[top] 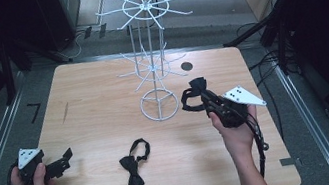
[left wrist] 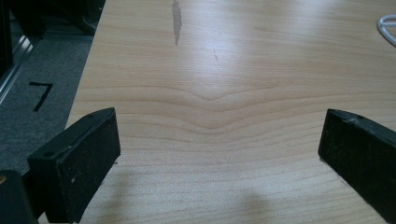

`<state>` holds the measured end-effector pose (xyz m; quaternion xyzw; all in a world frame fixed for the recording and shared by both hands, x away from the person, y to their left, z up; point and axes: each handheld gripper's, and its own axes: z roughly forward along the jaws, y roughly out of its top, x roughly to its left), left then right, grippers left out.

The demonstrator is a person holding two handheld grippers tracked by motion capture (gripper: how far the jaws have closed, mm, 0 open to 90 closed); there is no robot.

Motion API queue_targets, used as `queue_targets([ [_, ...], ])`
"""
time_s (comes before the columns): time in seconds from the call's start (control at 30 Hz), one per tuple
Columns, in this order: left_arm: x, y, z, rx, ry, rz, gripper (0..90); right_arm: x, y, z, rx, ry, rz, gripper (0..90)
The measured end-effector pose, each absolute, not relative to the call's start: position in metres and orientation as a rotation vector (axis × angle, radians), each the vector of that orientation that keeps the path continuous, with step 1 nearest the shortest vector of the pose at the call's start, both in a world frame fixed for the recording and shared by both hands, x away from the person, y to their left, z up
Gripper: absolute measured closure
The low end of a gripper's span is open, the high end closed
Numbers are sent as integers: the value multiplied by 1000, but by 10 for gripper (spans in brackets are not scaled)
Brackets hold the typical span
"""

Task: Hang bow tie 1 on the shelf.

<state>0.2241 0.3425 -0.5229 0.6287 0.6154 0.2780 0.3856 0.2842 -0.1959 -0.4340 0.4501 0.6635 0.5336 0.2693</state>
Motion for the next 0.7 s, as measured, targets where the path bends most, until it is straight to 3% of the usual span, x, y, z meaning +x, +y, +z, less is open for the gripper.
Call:
queue_targets([
  [0.7,224,342,-523,1602,1566,710,0,276,-198,-411,1166,1733,1499,776],
])
